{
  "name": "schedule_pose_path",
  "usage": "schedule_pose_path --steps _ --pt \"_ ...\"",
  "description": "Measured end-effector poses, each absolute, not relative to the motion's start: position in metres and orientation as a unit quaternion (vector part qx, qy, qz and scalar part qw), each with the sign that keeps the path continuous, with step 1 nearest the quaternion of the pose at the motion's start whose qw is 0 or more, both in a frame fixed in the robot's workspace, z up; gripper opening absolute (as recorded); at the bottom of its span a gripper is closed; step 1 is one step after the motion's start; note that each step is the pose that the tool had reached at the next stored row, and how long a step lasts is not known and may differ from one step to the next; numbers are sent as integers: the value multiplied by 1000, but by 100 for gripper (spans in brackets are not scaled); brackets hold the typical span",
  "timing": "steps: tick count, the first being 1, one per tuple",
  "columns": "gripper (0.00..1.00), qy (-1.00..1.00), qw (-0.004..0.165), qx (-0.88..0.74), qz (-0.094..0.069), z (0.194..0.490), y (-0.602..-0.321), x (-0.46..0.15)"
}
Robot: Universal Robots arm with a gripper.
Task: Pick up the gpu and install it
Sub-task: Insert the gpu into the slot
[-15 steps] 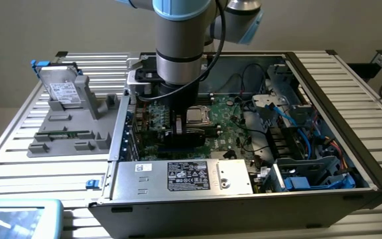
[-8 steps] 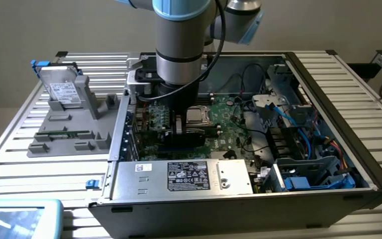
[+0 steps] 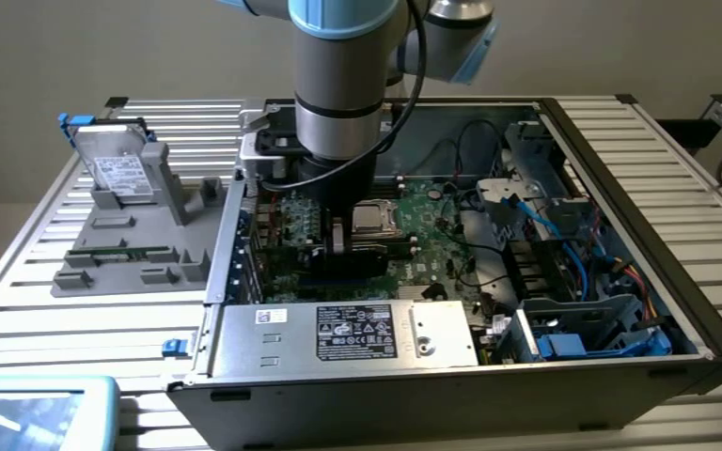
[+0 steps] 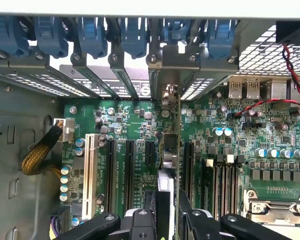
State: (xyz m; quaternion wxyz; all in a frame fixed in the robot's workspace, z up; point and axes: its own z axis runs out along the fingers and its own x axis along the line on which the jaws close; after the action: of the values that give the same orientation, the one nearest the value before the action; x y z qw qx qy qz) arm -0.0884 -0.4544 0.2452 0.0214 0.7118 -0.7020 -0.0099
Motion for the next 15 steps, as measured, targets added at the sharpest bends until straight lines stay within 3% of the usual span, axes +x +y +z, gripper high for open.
schedule_pose_path --steps 15 --pt "28 -702 21 712 -12 245 -454 -86"
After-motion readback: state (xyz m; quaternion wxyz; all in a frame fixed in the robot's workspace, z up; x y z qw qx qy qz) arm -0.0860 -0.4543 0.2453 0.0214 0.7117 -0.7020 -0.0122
